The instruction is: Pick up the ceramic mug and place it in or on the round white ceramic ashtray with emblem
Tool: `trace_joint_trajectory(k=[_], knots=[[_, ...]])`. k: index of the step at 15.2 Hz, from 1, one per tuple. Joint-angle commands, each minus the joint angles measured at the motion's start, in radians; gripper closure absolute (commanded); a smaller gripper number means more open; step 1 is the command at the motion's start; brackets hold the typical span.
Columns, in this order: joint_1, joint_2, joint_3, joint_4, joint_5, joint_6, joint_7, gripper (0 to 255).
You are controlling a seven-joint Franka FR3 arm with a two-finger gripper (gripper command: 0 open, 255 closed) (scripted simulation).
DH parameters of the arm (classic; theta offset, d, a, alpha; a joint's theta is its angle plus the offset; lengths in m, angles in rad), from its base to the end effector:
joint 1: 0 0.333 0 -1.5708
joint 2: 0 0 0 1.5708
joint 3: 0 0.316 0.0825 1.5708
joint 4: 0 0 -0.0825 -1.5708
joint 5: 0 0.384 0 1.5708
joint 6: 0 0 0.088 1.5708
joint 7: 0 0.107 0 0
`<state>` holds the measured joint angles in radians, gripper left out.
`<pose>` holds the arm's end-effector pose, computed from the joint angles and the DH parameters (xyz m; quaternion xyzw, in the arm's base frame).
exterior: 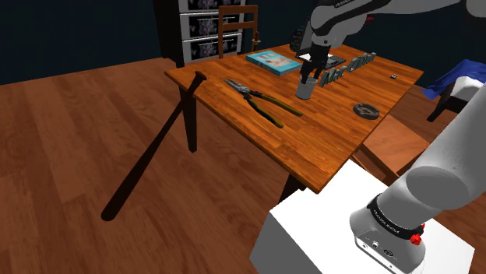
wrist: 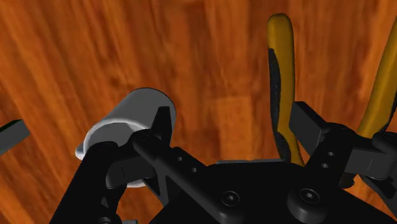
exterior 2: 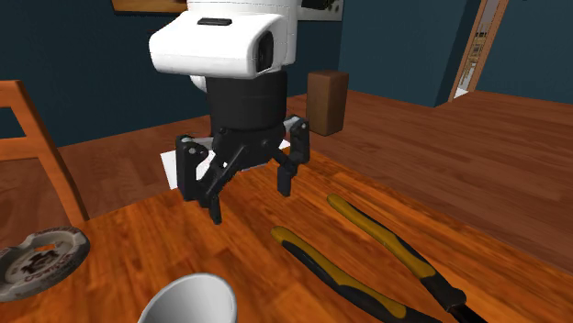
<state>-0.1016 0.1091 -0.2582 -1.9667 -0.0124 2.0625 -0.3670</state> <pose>0.5425 -0.2013 0.4185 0.9998 0.0072 -0.0114 0.0164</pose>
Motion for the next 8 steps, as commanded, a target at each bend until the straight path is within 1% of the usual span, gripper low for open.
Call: trace_joint_trajectory(k=[1, 6, 8], knots=[[-0.014, 0.075, -0.007, 0.071, 0.013, 0.008, -0.025, 0], [-0.056, 0.257, -0.015, 0.262, 0.046, 0.011, -0.074, 0], [-0.058, 0.268, -0.013, 0.249, 0.049, 0.034, -0.076, 0]])
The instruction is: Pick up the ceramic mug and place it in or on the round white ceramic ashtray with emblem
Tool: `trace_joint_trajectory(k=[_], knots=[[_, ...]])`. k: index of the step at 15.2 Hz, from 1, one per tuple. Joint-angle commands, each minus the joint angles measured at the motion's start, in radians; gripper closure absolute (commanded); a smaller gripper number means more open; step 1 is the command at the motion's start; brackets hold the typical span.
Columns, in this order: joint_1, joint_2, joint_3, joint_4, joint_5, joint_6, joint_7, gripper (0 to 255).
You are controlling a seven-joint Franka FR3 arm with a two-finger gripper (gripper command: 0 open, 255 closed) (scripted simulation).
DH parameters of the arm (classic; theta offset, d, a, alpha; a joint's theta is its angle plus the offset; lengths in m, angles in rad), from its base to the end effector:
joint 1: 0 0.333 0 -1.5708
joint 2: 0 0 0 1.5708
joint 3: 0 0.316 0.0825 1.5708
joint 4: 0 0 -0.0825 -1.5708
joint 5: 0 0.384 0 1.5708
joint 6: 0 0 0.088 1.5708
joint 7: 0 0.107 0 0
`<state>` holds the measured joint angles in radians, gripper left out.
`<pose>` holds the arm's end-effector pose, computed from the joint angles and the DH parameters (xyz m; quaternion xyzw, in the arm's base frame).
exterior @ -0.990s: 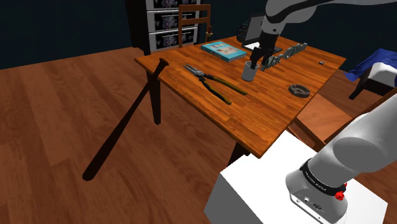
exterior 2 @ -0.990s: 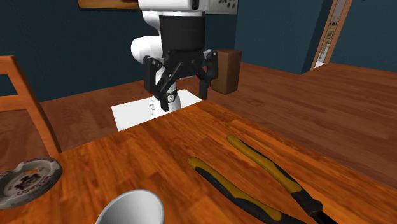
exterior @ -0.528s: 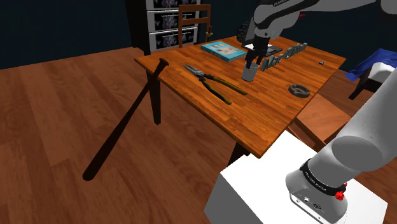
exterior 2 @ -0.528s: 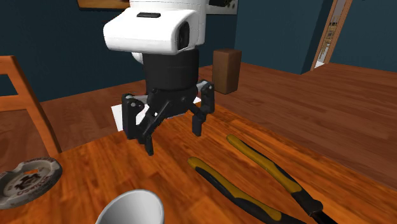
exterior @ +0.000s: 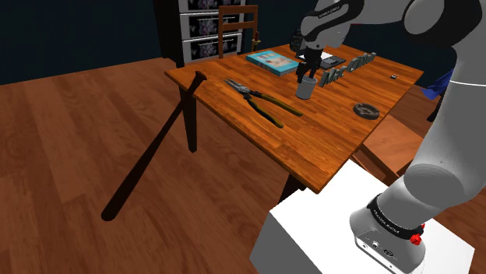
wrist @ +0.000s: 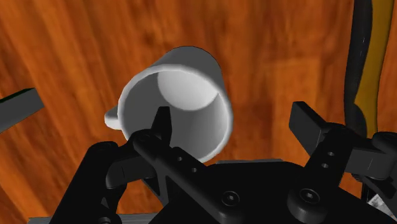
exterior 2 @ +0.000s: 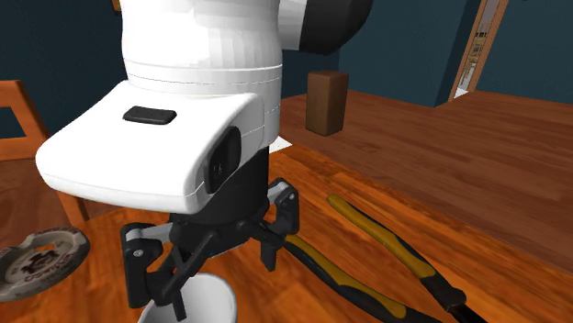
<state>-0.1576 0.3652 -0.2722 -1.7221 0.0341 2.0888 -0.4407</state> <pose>0.6000 -0.2557 0.3816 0.9994 0.0060 -0.0071 0.0332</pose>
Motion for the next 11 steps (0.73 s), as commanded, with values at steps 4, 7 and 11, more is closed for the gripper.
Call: trace_joint_trajectory(k=[4, 7, 11], knots=[[-0.006, 0.034, 0.003, -0.018, 0.009, 0.053, -0.006, 0], [-0.007, 0.044, 0.004, -0.026, 0.012, 0.070, -0.008, 0], [-0.007, 0.044, 0.004, -0.026, 0.012, 0.070, -0.008, 0]])
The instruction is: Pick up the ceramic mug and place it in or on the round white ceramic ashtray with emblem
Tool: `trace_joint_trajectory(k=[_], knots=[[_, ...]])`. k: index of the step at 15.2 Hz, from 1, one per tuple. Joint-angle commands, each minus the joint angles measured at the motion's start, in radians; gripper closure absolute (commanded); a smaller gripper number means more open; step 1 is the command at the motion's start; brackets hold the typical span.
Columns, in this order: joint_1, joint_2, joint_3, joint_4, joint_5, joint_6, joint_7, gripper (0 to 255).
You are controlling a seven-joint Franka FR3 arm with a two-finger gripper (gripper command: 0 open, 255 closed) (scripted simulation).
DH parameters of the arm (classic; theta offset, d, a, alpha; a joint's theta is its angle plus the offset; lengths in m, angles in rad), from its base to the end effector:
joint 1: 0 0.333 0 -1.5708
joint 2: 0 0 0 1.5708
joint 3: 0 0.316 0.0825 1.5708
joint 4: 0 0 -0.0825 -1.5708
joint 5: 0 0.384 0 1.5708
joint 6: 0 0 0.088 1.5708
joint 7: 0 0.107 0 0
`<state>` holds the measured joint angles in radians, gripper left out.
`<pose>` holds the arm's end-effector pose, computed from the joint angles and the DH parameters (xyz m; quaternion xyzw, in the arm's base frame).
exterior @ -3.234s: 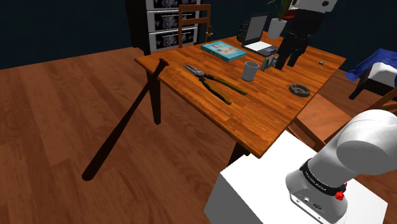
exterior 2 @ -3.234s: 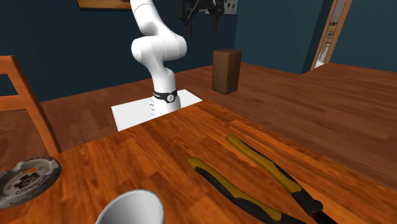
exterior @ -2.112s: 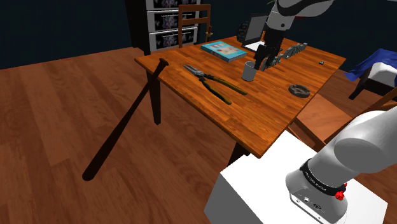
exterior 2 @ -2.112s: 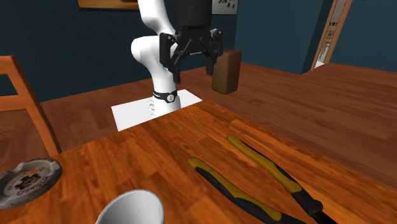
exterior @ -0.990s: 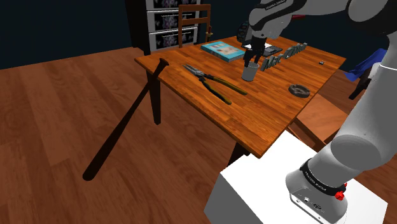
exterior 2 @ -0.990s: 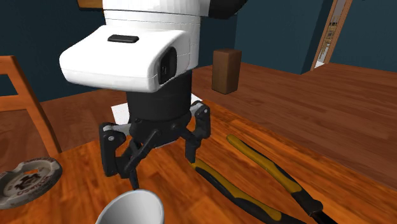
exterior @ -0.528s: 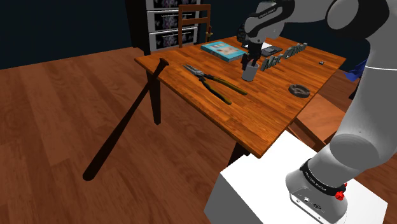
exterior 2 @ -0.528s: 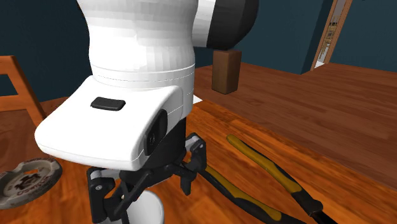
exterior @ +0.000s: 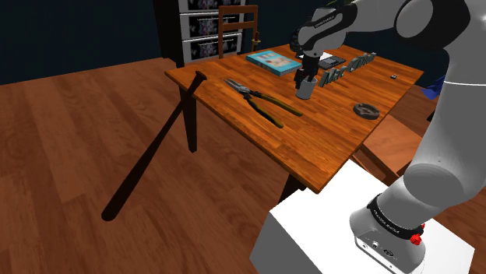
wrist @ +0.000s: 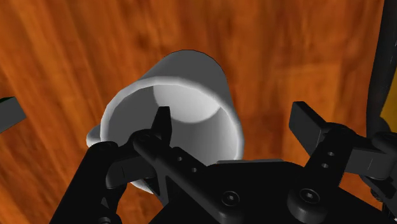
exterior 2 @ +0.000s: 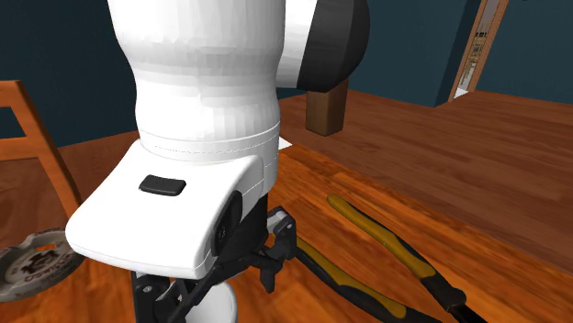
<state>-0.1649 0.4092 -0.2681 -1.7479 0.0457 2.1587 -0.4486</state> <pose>0.6016 -0.2590 0.3478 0.9994 0.0063 -0.0068 0.0339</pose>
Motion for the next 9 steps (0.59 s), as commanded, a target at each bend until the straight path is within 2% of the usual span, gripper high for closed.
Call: trace_joint_trajectory(k=[1, 3, 4, 9], knots=[[0.000, 0.000, 0.000, 0.000, 0.000, 0.000, 0.000, 0], [0.000, 0.000, 0.000, 0.000, 0.000, 0.000, 0.000, 0], [0.000, 0.000, 0.000, 0.000, 0.000, 0.000, 0.000, 255], [0.000, 0.000, 0.000, 0.000, 0.000, 0.000, 0.000, 255]])
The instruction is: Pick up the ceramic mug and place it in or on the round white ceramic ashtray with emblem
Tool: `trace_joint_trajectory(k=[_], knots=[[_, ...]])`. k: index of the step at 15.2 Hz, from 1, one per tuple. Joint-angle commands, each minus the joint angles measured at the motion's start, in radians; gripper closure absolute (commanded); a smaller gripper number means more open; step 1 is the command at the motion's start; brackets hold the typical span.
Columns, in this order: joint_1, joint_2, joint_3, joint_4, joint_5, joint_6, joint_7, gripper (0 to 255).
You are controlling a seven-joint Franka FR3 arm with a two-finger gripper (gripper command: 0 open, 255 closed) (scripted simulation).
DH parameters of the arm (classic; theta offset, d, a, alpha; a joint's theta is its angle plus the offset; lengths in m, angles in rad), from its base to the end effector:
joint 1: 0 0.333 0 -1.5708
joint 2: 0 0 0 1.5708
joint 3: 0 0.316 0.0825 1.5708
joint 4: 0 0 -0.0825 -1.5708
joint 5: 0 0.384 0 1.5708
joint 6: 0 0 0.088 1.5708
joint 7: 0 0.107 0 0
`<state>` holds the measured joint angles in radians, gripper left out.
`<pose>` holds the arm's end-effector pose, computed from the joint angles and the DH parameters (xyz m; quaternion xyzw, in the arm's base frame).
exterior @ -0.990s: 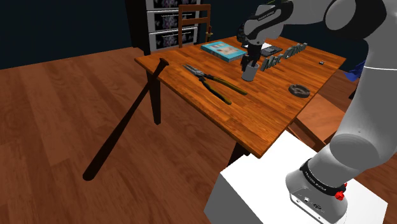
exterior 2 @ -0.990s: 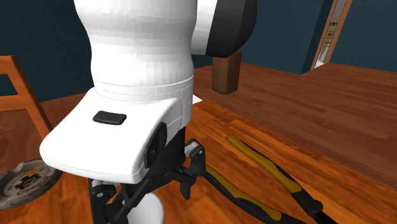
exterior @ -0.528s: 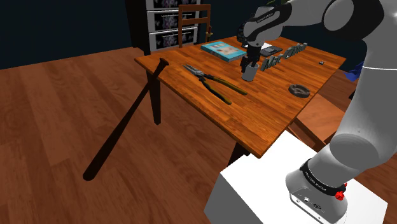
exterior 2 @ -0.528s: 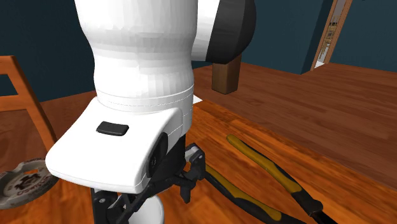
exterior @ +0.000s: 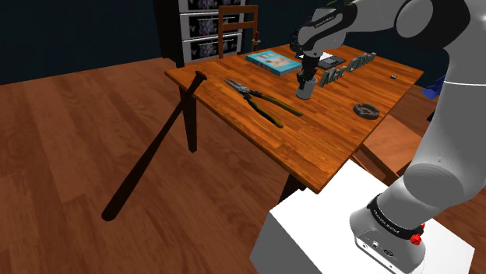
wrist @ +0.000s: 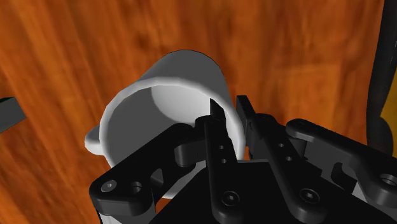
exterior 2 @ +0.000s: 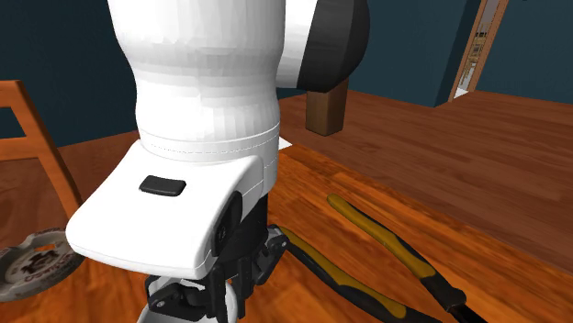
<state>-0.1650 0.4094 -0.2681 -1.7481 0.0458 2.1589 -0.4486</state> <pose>0.6016 -0.2591 0.3476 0.9994 0.0062 -0.0069 0.0339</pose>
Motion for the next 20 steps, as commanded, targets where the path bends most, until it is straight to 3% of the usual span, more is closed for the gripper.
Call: trace_joint_trajectory(k=[1, 4, 20], knots=[[0.000, 0.000, 0.000, 0.000, 0.000, 0.000, 0.000, 255], [0.000, 0.000, 0.000, 0.000, 0.000, 0.000, 0.000, 255], [0.006, -0.075, -0.010, 0.114, -0.021, -0.186, 0.005, 255]])
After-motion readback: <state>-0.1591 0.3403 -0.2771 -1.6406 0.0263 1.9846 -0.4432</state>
